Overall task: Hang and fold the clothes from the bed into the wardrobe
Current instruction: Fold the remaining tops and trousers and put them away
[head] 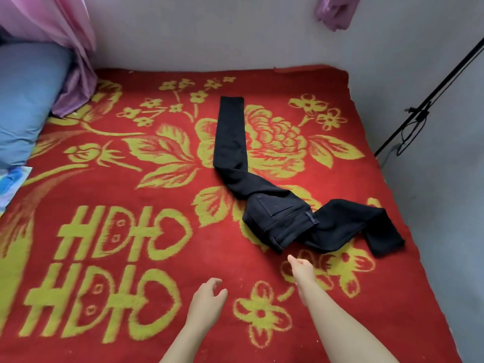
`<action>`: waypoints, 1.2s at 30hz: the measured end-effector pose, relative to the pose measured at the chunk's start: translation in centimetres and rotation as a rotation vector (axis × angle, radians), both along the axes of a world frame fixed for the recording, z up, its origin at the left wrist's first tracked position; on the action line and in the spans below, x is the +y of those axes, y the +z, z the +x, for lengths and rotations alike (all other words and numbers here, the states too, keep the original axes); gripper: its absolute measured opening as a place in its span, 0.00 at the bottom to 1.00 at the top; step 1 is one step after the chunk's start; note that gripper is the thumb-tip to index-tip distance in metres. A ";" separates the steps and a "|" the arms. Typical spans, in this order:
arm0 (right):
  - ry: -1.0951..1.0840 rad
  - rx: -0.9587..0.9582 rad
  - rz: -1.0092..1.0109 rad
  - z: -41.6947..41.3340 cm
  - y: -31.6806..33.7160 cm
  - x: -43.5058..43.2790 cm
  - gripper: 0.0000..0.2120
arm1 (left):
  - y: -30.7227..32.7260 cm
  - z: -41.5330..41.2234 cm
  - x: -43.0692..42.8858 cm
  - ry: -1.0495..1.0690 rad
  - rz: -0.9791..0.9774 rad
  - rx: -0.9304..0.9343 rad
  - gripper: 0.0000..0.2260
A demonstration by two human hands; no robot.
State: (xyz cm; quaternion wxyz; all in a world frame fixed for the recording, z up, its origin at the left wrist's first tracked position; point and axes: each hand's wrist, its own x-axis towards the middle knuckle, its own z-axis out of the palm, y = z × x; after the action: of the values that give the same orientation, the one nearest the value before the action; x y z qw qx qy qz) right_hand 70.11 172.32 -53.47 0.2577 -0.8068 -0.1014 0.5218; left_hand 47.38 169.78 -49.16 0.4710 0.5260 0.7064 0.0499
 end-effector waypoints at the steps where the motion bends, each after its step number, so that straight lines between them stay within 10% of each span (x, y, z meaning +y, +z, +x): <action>1: -0.022 0.024 0.002 0.4 -0.6 0.9 0.25 | -0.1 0.5 0.5 0.012 0.007 -0.007 0.15; 19: -0.414 0.339 0.024 1.4 -7.7 9.3 0.32 | -2.8 -3.5 2.4 0.190 -0.064 0.144 0.14; 24: -0.281 0.059 0.052 0.9 -6.1 8.4 0.04 | -2.0 -4.3 2.3 0.152 -0.077 0.156 0.14; 28: -0.051 -0.258 0.173 0.8 -1.1 7.9 0.20 | -1.0 -3.8 2.7 0.096 -0.025 0.117 0.15; 36: 0.225 -0.507 0.375 -3.7 11.7 3.1 0.23 | 3.1 -1.4 2.2 -0.261 0.139 0.057 0.31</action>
State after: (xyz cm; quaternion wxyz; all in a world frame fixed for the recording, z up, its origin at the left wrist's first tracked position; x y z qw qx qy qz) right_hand 66.44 175.42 -41.79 0.3092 -0.8331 -0.3451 0.3020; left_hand 45.99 171.96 -46.11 0.4159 0.6460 0.6398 0.0220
